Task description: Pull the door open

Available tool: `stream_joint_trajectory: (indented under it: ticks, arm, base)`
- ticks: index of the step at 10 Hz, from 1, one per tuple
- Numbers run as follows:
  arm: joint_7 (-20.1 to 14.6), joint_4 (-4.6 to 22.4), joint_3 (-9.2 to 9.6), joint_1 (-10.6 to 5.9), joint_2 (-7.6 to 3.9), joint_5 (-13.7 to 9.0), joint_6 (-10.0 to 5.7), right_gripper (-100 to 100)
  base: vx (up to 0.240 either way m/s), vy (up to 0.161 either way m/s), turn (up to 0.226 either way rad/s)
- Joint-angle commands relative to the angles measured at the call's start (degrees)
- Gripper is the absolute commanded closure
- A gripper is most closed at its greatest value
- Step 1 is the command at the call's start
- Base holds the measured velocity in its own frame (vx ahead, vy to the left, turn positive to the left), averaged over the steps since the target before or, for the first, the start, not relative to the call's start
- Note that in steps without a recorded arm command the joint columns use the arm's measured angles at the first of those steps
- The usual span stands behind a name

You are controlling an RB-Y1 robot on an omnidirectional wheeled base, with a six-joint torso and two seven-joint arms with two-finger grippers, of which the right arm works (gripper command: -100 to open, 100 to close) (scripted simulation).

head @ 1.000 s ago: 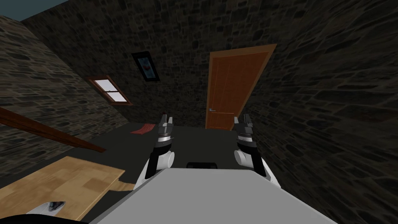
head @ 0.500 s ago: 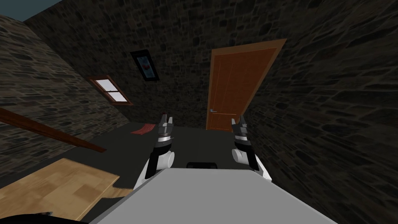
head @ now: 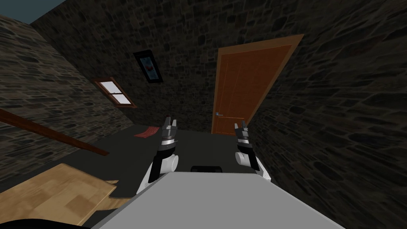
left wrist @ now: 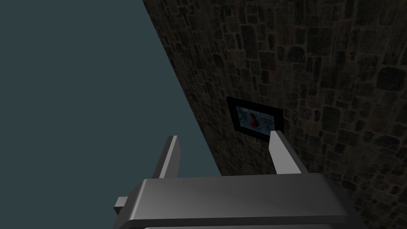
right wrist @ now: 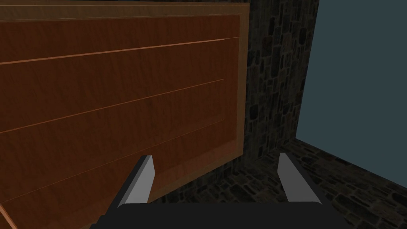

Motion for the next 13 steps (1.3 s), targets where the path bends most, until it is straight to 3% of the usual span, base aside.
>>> stream_joint_trajectory:
  ticks: [1, 3, 7, 8, 11, 12, 13]
  arm:
    - [0.1, 2.86, -0.26, -1.2, -0.48, -0.67, -0.51, -100]
    - [0.25, 5.03, -0.28, -1.91, -0.62, -1.01, -0.84, -100]
    - [0.89, 12.36, -0.41, -4.84, -1.16, -2.42, -2.21, -100]
    - [0.89, 12.89, -0.41, -4.84, -1.16, -2.42, -2.21, -100]
    - [1.39, 18.56, -0.5, -7.09, -1.53, -3.5, -3.27, -100]
    - [1.39, 18.94, -0.5, -7.09, -1.53, -3.5, -3.27, -100]
    - [1.55, 20.96, -0.53, -7.84, -1.65, -3.86, -3.63, -100]
  base:
    - [0.105, -0.006, 0.043]
    - [0.075, -0.008, 0.029]
    - [0.085, -0.011, 0.039]
    - [0.074, -0.008, 0.017]
    - [0.068, -0.015, 0.039]
    - [0.059, -0.016, 0.018]
    - [0.058, -0.011, 0.029]
